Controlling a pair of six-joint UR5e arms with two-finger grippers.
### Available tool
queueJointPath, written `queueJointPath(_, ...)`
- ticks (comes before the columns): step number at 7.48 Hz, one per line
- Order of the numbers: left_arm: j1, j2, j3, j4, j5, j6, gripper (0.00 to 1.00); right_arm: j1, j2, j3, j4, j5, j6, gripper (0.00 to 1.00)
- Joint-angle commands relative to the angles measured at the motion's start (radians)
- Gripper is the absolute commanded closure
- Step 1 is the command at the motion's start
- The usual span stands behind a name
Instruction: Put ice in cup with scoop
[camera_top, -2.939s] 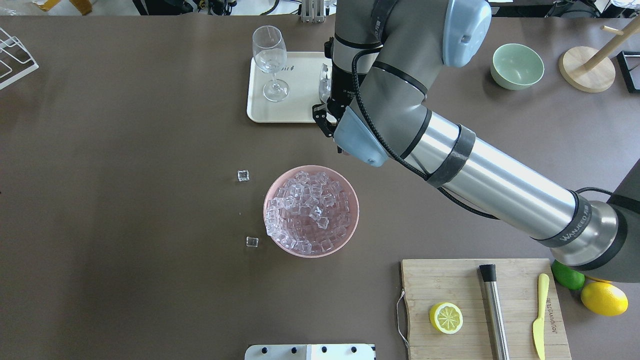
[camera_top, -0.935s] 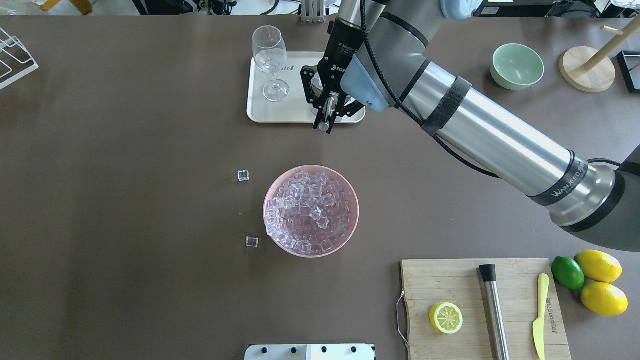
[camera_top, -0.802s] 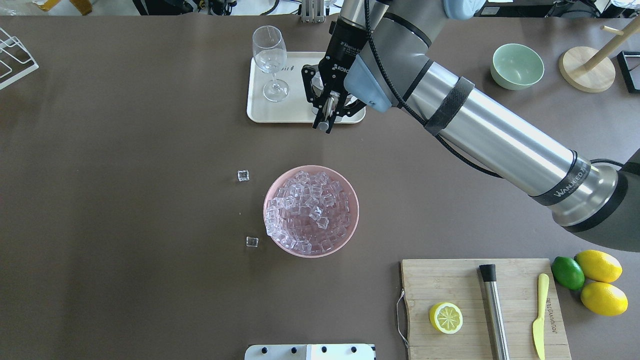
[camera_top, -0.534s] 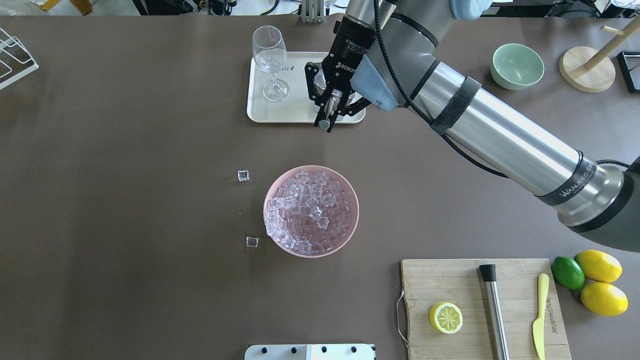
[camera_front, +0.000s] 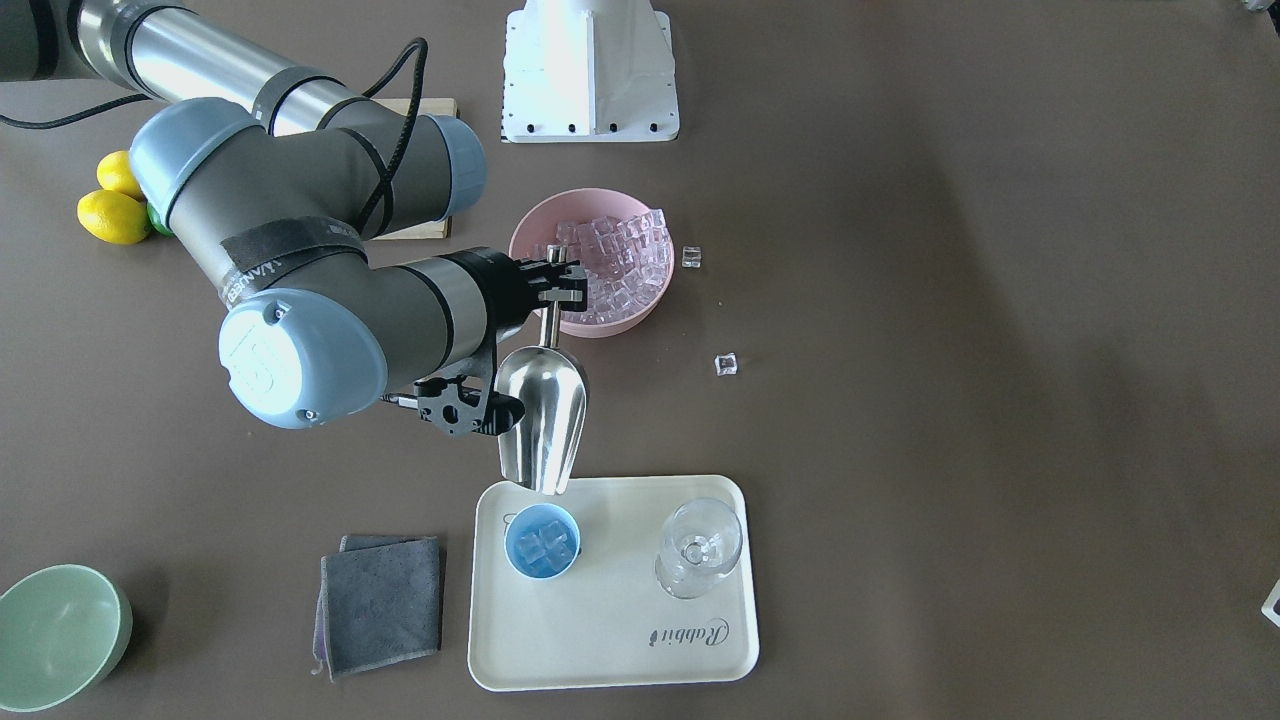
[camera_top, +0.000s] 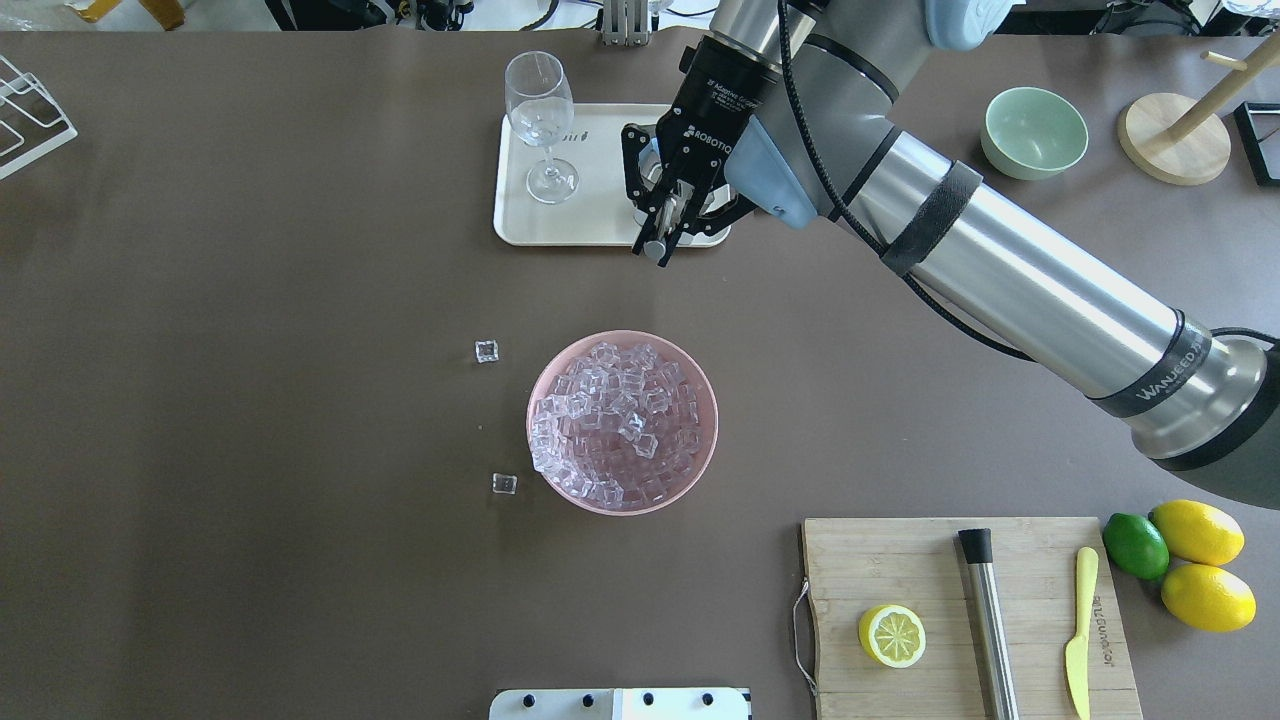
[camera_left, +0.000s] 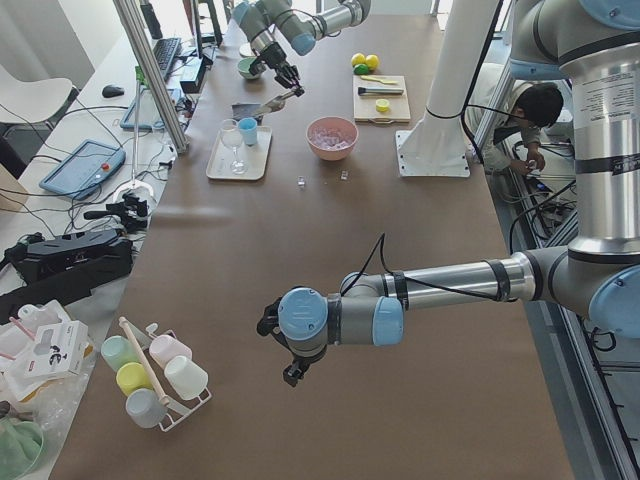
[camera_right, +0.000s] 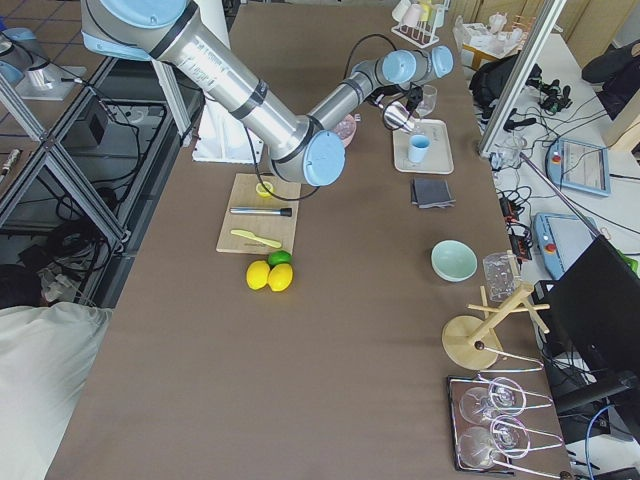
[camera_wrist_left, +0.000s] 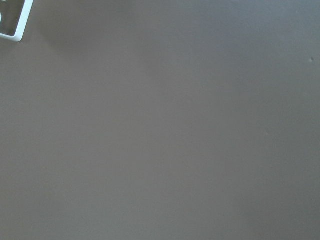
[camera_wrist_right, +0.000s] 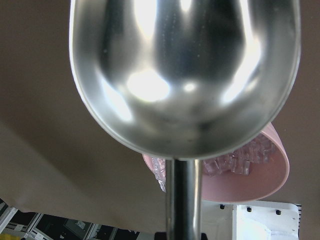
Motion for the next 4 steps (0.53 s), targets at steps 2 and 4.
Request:
queueJointPath(2,-0.032,-0.002,-0.003,0.012,-0.023,-0.389,0.02,0.001,-0.003,0.001,0.007,0.003,0.0,1.0)
queueJointPath(4,-0.012,-0.005,-0.029,0.007,-0.025,-0.589,0.02,-0.001,-0.008,0.006,0.007,0.003,0.0,1.0)
